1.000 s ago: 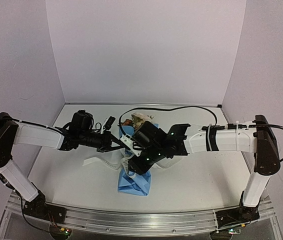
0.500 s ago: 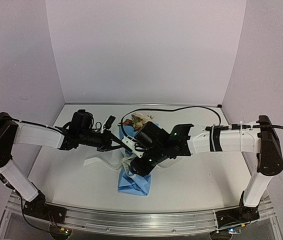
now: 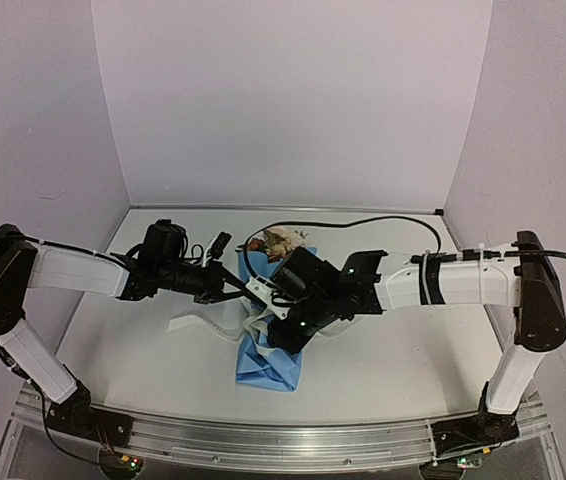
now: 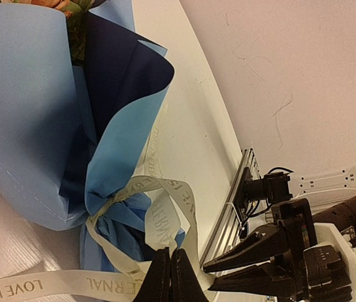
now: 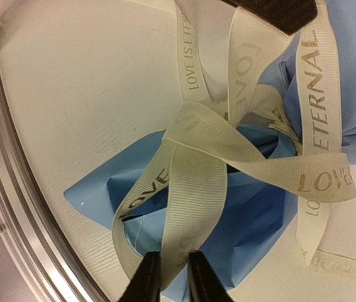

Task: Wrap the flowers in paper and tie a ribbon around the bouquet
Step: Tie the half-tied ribbon around the folded bouquet.

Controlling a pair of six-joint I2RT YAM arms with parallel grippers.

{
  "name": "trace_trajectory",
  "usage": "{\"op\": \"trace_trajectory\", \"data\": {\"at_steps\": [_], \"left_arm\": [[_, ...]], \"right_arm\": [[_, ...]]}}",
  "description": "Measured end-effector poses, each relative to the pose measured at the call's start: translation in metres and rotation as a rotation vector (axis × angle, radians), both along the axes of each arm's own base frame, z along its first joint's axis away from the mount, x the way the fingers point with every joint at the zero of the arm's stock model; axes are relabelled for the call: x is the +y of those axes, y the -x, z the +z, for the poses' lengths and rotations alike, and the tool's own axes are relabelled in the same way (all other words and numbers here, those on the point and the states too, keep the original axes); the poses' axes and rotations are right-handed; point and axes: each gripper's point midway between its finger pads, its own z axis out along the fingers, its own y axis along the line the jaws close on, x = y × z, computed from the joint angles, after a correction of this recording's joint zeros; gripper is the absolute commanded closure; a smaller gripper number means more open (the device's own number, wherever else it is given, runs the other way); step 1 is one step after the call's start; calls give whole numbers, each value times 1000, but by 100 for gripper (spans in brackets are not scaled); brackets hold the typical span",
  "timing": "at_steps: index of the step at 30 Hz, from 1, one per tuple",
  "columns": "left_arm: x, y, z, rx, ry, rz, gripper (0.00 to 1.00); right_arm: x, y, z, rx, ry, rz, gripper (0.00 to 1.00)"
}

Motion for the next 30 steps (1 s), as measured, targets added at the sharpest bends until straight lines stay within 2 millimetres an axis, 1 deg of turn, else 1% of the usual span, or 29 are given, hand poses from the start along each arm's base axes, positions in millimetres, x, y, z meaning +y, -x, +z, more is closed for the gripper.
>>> {"op": "trace_trajectory", "data": {"at_steps": [2, 7, 12, 16, 22, 25, 30], "left_arm": [[0, 0, 0, 0, 0, 0, 100], [1, -1, 0, -1, 0, 2, 100], [0, -2, 3, -11, 2, 0, 100], [0, -3, 3, -9, 0, 1, 100], [-1, -6, 2, -7, -6, 0, 100], [1, -8, 2, -11, -7, 3, 100], [5, -13, 0, -18, -19, 20, 100]], "right_arm": [[0, 0, 0, 1, 0, -2, 100], [-5, -2, -1, -13, 27, 0, 100], [-11, -13, 5, -46, 55, -30, 100], [-14, -28, 16, -78, 57, -71, 100], [-22, -58, 30, -122, 45, -181, 100], [-28, -71, 31, -141, 55, -227, 100], [-40, -87, 23, -190, 107, -282, 100]]}}
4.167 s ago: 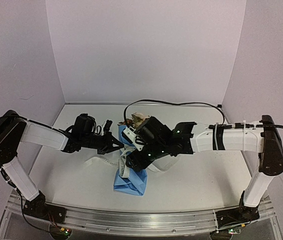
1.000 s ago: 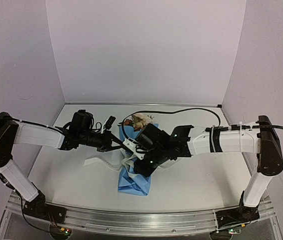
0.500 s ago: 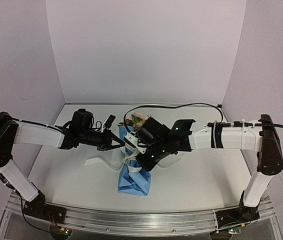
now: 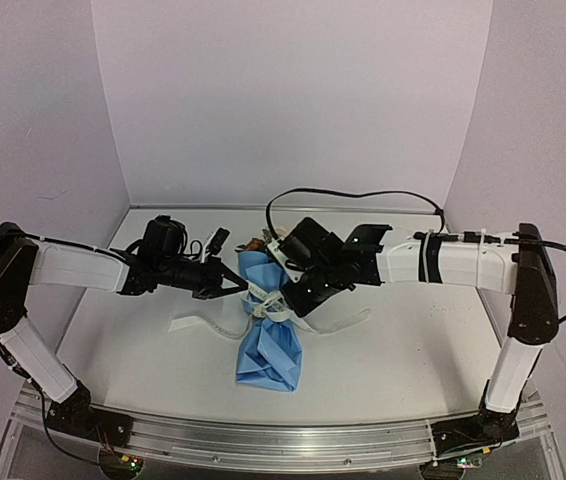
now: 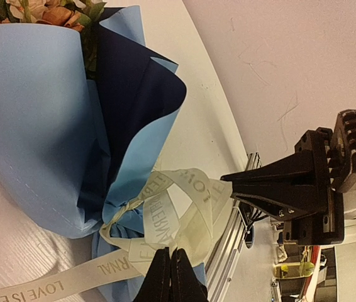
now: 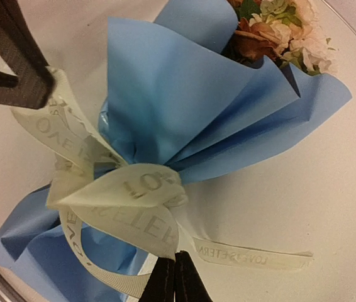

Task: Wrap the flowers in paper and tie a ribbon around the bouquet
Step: Tie the half-tied ribbon around the folded bouquet.

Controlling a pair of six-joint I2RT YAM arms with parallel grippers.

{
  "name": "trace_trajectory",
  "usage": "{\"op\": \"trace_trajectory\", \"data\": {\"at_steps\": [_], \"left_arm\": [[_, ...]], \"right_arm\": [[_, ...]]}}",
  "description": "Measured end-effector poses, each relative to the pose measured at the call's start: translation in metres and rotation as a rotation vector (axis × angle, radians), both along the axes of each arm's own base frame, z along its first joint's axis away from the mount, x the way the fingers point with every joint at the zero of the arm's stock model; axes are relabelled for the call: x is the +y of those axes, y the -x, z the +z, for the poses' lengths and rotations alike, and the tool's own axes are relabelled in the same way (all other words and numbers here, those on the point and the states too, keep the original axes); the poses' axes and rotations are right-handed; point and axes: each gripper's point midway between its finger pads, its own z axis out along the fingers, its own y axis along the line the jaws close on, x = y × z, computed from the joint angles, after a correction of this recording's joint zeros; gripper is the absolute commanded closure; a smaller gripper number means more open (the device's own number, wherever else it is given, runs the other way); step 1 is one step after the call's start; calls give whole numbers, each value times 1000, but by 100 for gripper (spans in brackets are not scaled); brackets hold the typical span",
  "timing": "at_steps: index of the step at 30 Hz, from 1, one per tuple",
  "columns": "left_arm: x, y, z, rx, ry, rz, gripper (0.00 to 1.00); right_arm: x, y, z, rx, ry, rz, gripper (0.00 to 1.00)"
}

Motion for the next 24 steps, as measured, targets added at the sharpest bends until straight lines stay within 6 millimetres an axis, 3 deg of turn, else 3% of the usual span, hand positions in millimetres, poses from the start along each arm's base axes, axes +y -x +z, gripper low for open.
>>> {"op": "trace_trajectory", "data": {"at_steps": [4, 13, 18, 24], "left_arm": [[2, -4, -3, -2, -17, 26, 100], [27, 5, -29, 33, -78, 139, 100], [41, 8, -34, 33, -100, 209, 100], [51, -1, -36, 15, -134, 292, 100]], "right_arm": [[-11, -3, -12, -24, 42, -34, 100], [-63, 9, -69, -23, 166, -123, 100], [-69, 8, -69, -47, 144, -155, 100], [-77, 5, -64, -87, 129, -191, 100]]}}
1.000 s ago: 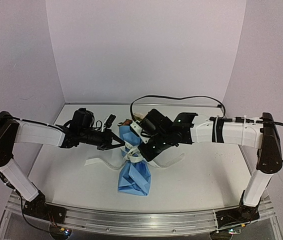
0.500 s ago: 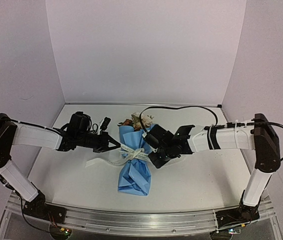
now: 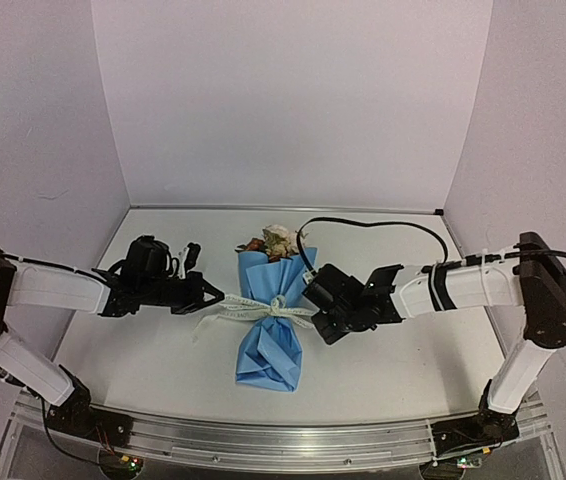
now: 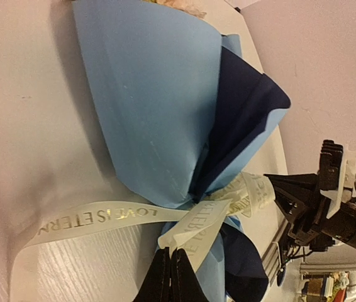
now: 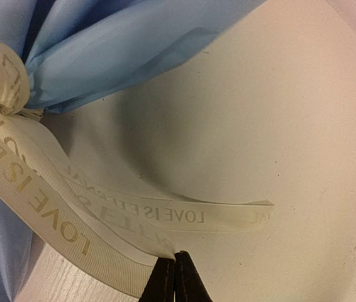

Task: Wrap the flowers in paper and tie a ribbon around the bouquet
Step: Tie the half-tied ribbon around the folded bouquet.

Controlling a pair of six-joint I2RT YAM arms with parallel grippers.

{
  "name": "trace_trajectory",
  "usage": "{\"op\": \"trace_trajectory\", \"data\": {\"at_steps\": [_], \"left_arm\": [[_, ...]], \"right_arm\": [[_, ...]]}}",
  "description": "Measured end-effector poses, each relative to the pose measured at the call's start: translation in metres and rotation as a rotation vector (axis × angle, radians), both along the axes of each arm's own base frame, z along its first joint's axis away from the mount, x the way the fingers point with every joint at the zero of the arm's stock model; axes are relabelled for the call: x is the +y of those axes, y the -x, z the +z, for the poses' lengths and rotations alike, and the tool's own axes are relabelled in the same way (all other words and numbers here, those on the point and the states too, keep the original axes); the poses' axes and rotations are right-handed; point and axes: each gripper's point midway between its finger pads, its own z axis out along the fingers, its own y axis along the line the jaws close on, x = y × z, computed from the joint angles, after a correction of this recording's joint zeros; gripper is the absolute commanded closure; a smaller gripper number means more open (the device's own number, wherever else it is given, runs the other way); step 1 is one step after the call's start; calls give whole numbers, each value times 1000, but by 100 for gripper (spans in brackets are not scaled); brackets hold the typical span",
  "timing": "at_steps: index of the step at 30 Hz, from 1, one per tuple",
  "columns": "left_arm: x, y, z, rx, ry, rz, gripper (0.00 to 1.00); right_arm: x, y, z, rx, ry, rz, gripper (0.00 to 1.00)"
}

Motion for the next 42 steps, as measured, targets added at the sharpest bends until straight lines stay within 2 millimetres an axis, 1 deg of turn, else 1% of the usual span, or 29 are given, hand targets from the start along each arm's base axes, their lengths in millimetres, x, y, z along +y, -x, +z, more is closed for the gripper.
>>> {"op": "trace_trajectory", "data": {"at_steps": [11, 15, 20, 22, 25, 31, 34, 38, 42], "left_arm": [[33, -9, -17, 31, -119, 181, 100], [46, -10, -29, 64, -163, 233, 100], [67, -8, -47, 123, -212, 301, 100], [74, -9, -51, 134, -224, 320, 100], [78, -11, -51, 136, -226, 331, 100], [75, -9, -60, 149, -251, 284, 100], [77, -10, -61, 147, -265, 273, 100], [88, -16, -62, 156, -264, 297, 100], [104, -25, -62, 193, -218, 331, 100]], "right_arm": [[-18, 6, -16, 7, 47, -24, 100], [-21, 6, -17, 0, 56, -33, 100], [-29, 7, -21, 3, 68, -51, 100], [-32, 8, -22, 7, 73, -58, 100], [-35, 7, -22, 11, 71, -70, 100], [-36, 10, -24, 33, 68, -75, 100], [-37, 9, -25, 38, 60, -86, 100], [-43, 11, -32, 65, 48, -114, 100], [-50, 19, -42, 87, 37, -139, 100]]}}
